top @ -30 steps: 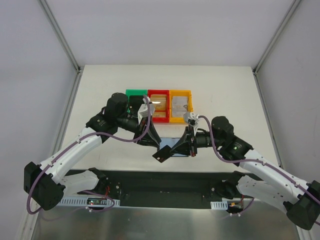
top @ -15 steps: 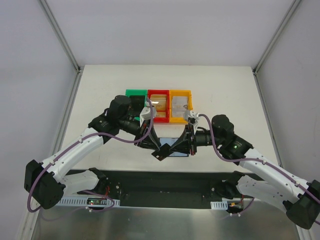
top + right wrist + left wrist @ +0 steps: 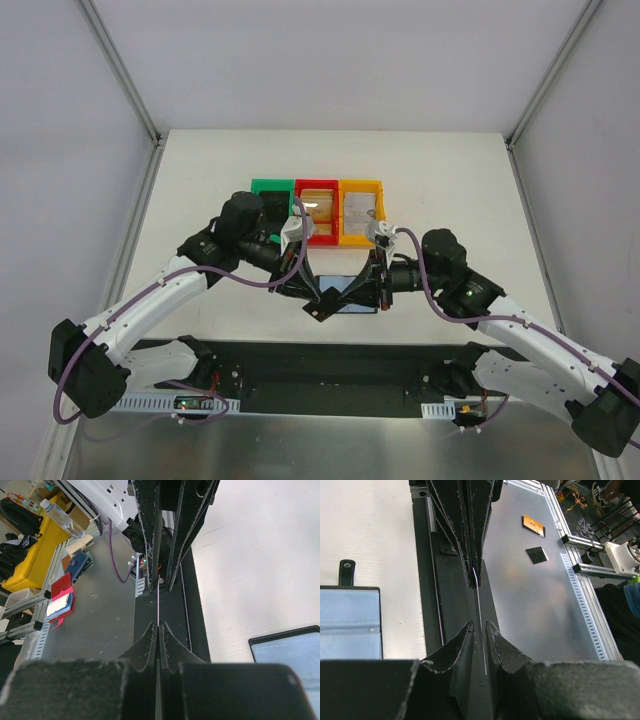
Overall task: Take the credit cards out of the card holder
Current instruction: Place the credit card in the storage box.
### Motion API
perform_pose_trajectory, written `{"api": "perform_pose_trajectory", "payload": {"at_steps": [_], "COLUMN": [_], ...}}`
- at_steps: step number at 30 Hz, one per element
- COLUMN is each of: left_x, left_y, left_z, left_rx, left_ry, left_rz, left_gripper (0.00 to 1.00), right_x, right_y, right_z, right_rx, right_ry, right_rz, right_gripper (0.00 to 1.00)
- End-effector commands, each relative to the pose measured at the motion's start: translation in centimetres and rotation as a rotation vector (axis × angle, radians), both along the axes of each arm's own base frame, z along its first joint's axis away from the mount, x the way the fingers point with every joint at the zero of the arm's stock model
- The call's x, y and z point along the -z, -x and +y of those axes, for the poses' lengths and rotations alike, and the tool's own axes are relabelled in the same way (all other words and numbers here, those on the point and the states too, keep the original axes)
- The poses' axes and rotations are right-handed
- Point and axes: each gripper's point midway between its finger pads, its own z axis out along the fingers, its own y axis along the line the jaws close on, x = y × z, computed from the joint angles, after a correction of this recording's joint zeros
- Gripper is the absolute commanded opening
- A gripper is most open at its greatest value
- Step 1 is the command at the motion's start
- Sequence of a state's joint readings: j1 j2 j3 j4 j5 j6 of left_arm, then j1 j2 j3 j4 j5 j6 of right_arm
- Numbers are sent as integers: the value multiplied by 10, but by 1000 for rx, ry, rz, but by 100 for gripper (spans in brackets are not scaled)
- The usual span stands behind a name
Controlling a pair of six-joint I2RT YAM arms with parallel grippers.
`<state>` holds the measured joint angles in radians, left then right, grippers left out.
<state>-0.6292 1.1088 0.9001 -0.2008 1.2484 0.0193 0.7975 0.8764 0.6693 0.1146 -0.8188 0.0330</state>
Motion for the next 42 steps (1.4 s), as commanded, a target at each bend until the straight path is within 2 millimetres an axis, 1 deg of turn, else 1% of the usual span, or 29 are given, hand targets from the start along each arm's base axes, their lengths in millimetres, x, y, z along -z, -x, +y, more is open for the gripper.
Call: {"api": "perform_pose_trajectory", "payload": {"at_steps": [1,2,4,9,11,16,18,19,22,25,26,27,30,32,33,34,36,38,39,42], "left_x": [2,4,7,8,7,7,7,7,8,10,12,13,15,16,16,16,17,15,14,16], "left_y": [5,5,4,4,4,5,5,5,3,-4,-8,-11,-16,-18,-19,-20,-22,-23,-25,-35], "left_z": [-1,-1,-1,-1,-1,-1,-1,-1,-2,-2,-3,-3,-1,1,2,3,4,5,6,9], "left_rx": [34,32,26,23,24,27,26,26,12,-41,-66,-87,-128,-158,-168,-177,-195,-214,-228,-326], "left_ry": [10,5,-4,-9,-6,-6,-6,-5,-10,-38,-51,-61,-77,-88,-88,-88,-91,-90,-90,-126], "left_rz": [-10,-7,-3,-5,-10,-9,-12,-13,-22,-31,-35,-36,-39,-42,-48,-57,-68,-81,-94,-75], "left_gripper": [12,9,8,16,16,9,1,0,0,0,0,0,0,0,0,0,0,0,0,0], "right_x": [-24,-24,-25,-25,-25,-25,-25,-25,-25,-24,-24,-23,-19,-18,-19,-19,-22,-26,-21,-23], "right_y": [-2,-1,-1,-2,-2,-2,-1,-1,-1,-5,-8,-11,-20,-25,-28,-30,-34,-41,-42,-49], "right_z": [4,4,4,5,5,6,5,6,6,6,6,6,2,-1,-3,-4,-9,-13,-17,-27], "right_rx": [-12,-15,-15,-13,-13,-15,-15,-18,-16,12,31,50,127,169,190,204,244,290,314,372], "right_ry": [-54,-54,-55,-52,-52,-53,-52,-54,-52,-46,-39,-30,7,18,18,20,17,9,36,38], "right_rz": [-68,-67,-68,-66,-66,-68,-65,-66,-64,-45,-39,-33,-13,-14,-21,-24,-34,-46,-29,-43], "right_gripper": [0,0,0,0,0,0,0,0,0,0,3,9,22,38,43,52,66,74,81,83]}}
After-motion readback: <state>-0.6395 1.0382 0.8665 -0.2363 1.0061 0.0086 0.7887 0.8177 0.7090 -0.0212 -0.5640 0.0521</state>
